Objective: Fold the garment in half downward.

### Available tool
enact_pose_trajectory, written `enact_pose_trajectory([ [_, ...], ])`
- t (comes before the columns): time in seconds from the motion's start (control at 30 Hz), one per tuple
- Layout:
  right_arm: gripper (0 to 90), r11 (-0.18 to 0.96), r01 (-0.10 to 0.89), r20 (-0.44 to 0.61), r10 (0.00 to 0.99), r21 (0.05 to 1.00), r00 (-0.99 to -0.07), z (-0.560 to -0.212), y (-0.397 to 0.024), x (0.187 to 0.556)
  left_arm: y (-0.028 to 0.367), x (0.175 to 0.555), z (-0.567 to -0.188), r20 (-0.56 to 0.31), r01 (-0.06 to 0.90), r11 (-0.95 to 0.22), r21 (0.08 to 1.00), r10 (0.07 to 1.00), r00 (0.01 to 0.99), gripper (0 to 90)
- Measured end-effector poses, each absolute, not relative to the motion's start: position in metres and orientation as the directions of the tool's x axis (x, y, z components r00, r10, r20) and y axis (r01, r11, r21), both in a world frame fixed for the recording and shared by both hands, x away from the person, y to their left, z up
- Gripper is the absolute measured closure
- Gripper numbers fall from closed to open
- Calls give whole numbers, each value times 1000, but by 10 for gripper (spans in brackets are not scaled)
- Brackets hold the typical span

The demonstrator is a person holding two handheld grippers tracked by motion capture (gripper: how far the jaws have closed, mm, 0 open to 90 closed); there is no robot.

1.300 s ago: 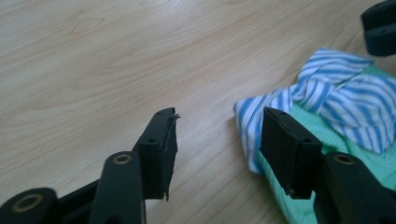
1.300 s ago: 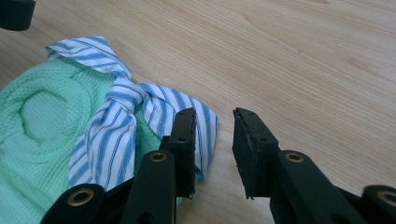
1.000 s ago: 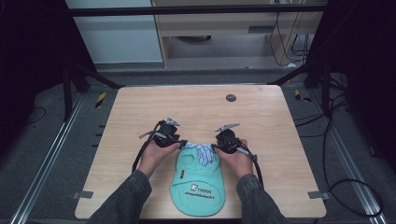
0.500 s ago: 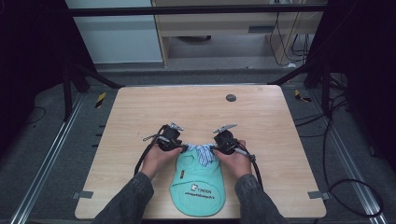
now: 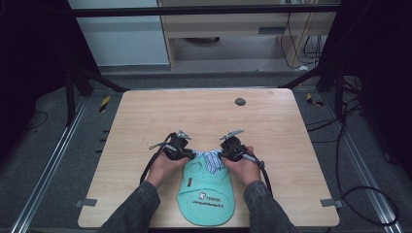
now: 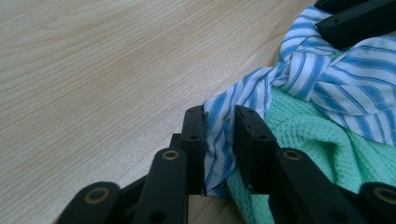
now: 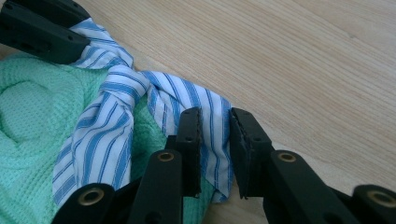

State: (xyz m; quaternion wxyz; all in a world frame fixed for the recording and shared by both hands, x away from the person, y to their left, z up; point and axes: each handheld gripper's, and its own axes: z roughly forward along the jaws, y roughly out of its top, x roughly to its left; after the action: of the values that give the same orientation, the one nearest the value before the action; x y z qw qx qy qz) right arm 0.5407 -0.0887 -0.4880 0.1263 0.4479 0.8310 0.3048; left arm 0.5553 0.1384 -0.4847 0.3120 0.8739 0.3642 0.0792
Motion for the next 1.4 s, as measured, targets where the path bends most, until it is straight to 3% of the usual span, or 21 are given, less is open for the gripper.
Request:
enact_pose_trajectory([
  [0.33, 831, 431, 656, 61, 806, 619, -588, -488, -86, 540, 136, 553, -484, -82, 574, -557, 600, 672, 736, 857],
  [0.63, 843, 414, 631, 85, 790, 656, -607, -476, -92, 536, 140, 550, -475, -58, 544, -564, 622, 660, 749, 867],
  [1.4, 846, 476, 506, 5, 725, 719, -689, -433, -104, 516, 143, 539, -431, 2, 443, -596, 670, 598, 801, 870],
])
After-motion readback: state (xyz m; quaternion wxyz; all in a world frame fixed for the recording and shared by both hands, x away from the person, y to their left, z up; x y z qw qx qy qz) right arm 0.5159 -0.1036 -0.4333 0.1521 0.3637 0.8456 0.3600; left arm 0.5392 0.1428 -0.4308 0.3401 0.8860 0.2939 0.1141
